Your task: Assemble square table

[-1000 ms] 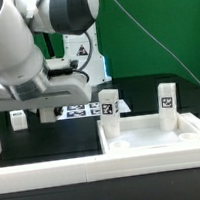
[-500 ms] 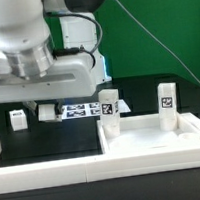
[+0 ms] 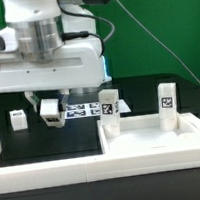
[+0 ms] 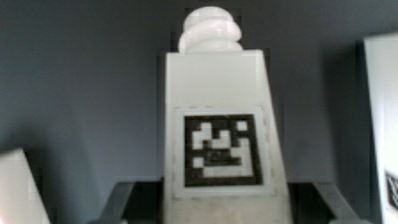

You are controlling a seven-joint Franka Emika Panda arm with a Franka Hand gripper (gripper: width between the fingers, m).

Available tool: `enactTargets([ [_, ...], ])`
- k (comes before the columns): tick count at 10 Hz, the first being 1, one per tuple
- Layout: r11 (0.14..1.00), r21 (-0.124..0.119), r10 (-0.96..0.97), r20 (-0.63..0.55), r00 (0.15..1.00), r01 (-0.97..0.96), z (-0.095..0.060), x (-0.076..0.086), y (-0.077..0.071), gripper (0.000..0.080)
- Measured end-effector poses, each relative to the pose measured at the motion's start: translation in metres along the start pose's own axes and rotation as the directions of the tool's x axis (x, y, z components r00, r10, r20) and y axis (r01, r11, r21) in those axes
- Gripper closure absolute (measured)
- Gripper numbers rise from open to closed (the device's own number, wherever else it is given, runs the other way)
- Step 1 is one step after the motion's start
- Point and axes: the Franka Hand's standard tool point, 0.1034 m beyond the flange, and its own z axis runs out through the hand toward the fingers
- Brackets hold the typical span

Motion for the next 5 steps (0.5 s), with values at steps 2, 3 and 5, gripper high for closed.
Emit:
enactTargets([
  [2,0.999,-0.033,-0.021,-0.141,0.99,0.016,0.002,0.008,0.002,0.0509],
  [3,0.999,-0.034,-0.02,-0.139,0.99,0.016,0.004,0.006,0.002,0.0509],
  [5,0.999,-0.008,0.037,-0.113,0.993,-0.038,-0.008,0.014,-0.013,0.0509],
])
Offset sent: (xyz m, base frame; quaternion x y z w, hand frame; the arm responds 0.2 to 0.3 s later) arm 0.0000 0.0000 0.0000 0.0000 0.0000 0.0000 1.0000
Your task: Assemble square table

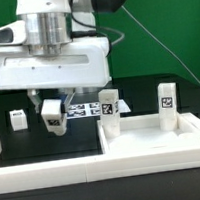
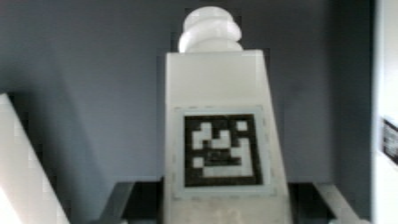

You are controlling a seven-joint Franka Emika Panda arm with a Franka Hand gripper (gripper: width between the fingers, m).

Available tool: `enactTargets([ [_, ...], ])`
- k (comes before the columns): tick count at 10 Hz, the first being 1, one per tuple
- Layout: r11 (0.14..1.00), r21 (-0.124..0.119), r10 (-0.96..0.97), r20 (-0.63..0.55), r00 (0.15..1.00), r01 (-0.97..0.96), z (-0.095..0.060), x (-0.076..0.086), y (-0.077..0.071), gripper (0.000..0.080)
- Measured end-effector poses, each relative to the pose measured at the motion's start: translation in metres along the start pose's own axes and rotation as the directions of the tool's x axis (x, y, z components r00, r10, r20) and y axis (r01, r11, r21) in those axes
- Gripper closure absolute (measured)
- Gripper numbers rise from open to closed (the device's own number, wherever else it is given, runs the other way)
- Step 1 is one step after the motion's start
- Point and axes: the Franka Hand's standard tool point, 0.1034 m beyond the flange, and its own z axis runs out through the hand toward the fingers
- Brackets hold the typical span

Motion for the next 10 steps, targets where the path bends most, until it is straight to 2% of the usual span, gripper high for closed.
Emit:
enactTargets([
  [3,0.998,0.022,0.054,-0.032,0.998,-0.053,-0.023,0.025,-0.054,0.0509],
  [4,0.999,0.021,0.039,-0.041,0.998,-0.039,-0.024,0.03,-0.061,0.0509],
  [9,0.999,0.02,0.042,-0.037,0.998,-0.042,-0.021,0.028,-0.06,0.0509],
  [10,0.998,0.022,0.057,-0.034,0.998,-0.056,-0.021,0.025,-0.068,0.0509],
])
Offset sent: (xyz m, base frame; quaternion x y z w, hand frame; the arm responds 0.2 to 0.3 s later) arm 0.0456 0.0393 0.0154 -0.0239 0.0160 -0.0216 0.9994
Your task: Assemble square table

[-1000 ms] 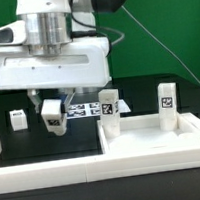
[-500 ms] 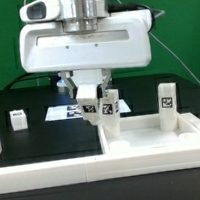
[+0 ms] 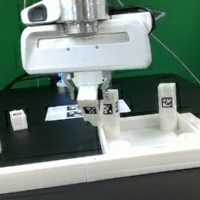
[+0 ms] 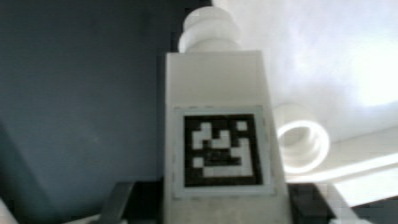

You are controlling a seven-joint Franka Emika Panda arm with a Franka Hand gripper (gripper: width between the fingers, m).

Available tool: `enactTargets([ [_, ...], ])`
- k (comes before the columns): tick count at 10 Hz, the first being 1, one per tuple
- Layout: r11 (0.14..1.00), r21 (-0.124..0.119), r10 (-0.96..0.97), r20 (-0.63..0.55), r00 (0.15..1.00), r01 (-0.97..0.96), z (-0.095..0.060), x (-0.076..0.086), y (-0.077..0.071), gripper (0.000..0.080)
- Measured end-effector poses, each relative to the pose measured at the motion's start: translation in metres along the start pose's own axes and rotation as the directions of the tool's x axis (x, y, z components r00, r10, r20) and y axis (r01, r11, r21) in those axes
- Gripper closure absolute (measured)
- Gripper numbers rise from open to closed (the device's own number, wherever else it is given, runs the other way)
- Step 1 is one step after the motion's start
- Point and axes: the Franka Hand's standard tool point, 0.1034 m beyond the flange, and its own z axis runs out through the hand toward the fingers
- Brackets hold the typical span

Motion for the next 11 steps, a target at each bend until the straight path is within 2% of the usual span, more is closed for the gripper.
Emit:
enactTargets([
  [3,0.998,0.014,0.054,0.021,0.998,-0.055,-0.011,-0.002,-0.049,0.0509],
  [4,0.999,0.015,0.046,0.024,0.999,-0.047,-0.012,-0.001,-0.058,0.0509],
  [8,0.999,0.02,0.047,-0.01,0.999,-0.046,-0.01,0.002,-0.06,0.0509],
  [9,0.998,0.023,0.06,-0.029,0.998,-0.059,-0.013,0.001,-0.07,0.0509],
  [11,0.995,0.065,0.085,-0.155,0.984,-0.076,-0.016,0.003,-0.095,0.0509],
])
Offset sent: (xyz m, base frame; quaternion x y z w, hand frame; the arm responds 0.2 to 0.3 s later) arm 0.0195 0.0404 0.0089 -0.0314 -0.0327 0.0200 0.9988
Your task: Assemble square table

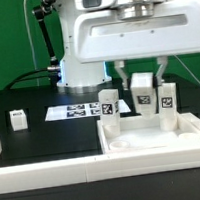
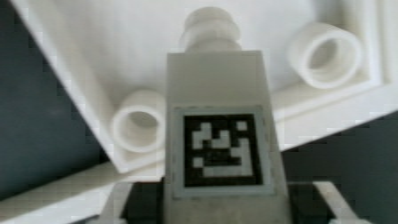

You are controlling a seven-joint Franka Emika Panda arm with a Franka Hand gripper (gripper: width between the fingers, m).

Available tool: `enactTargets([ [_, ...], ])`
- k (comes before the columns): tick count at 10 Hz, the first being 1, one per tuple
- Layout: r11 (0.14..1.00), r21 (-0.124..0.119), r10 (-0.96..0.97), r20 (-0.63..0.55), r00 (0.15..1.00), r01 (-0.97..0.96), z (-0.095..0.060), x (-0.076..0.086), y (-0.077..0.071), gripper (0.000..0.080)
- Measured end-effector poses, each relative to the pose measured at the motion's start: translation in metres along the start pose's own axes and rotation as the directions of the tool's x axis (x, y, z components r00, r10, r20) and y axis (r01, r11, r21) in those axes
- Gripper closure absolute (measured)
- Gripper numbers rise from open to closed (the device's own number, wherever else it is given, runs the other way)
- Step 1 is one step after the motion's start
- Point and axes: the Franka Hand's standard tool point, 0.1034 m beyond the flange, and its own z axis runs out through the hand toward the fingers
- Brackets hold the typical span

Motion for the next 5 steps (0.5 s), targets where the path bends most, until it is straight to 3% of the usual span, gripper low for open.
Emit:
enactTargets([
  [2,0.999,0.045,-0.011,-0.124,0.992,0.016,0.001,-0.01,-0.025,0.0509],
  [5,0.999,0.045,-0.016,-0.131,0.991,0.022,0.004,-0.012,-0.025,0.0509],
])
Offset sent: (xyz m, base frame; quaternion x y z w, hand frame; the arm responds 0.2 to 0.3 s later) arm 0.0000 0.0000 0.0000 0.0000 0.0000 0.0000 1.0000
